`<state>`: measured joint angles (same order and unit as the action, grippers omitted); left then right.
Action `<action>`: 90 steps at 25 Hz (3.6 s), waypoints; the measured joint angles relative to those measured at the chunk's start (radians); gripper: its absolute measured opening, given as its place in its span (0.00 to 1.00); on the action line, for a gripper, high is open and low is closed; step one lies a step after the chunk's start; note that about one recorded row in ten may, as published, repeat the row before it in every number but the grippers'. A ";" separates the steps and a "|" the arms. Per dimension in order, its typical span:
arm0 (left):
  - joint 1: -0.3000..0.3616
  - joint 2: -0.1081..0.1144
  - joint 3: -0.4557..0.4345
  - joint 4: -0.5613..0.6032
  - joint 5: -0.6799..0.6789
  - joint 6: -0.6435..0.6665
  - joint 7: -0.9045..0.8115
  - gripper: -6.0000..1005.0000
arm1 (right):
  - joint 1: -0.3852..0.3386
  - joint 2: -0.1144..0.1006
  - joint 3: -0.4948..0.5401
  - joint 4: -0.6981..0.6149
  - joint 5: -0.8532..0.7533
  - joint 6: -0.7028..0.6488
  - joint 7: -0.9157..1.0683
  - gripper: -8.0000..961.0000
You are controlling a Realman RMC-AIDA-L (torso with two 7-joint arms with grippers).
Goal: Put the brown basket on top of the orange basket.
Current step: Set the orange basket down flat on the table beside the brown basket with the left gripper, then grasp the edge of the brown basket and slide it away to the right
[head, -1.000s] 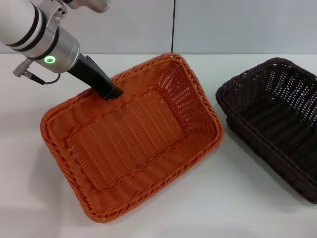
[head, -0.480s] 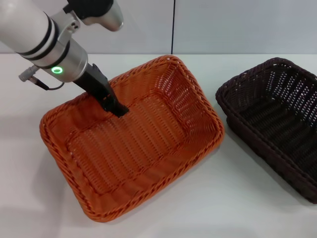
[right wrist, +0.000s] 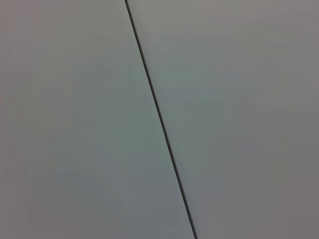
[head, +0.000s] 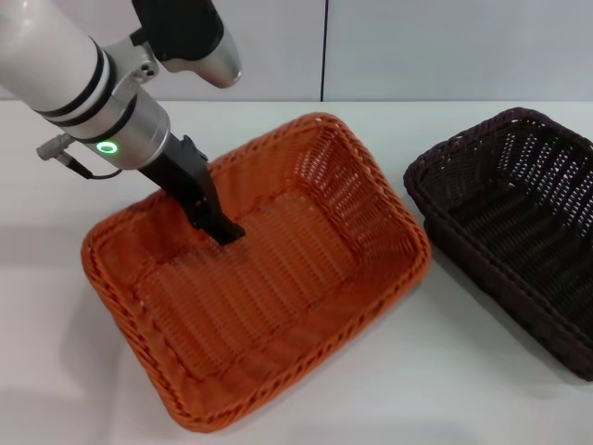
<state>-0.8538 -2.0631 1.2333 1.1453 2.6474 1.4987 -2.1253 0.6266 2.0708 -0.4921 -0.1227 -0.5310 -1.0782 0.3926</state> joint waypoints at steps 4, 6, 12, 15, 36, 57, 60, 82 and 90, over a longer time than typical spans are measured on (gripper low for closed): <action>0.001 -0.001 -0.001 0.000 -0.043 0.026 0.054 0.79 | 0.004 0.000 0.010 0.001 0.000 0.018 -0.001 0.65; 0.002 -0.001 -0.006 0.001 -0.067 0.047 0.090 0.79 | 0.004 0.000 0.011 0.001 0.000 0.021 -0.001 0.65; 0.003 0.000 -0.009 0.001 -0.098 0.070 0.139 0.79 | 0.006 0.001 0.011 0.005 0.000 0.022 -0.001 0.65; 0.010 0.000 -0.007 -0.001 -0.136 0.072 0.181 0.79 | 0.007 0.002 0.010 0.007 0.000 0.022 -0.001 0.65; 0.097 0.000 -0.012 0.134 -0.239 -0.032 0.170 0.79 | 0.012 0.005 0.010 0.019 0.000 0.023 -0.002 0.65; 0.447 -0.003 -0.028 -0.198 -1.538 -0.337 0.948 0.78 | 0.063 -0.005 -0.070 -0.070 -0.080 0.182 -0.010 0.65; 0.455 -0.003 -0.028 -0.255 -1.608 -0.300 1.017 0.78 | 0.063 -0.005 -0.076 -0.077 -0.085 0.178 -0.010 0.65; 0.463 -0.003 -0.029 -0.662 -2.063 -0.084 1.481 0.78 | 0.039 -0.160 -0.145 -0.808 -1.771 -0.325 1.545 0.65; 0.428 -0.002 -0.034 -0.665 -2.066 -0.133 1.501 0.78 | 0.076 -0.168 -0.102 -0.954 -2.075 -0.645 1.456 0.65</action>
<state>-0.4257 -2.0648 1.1994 0.4805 0.5814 1.3654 -0.6245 0.7026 1.9031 -0.5941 -1.0765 -2.6064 -1.7234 1.8481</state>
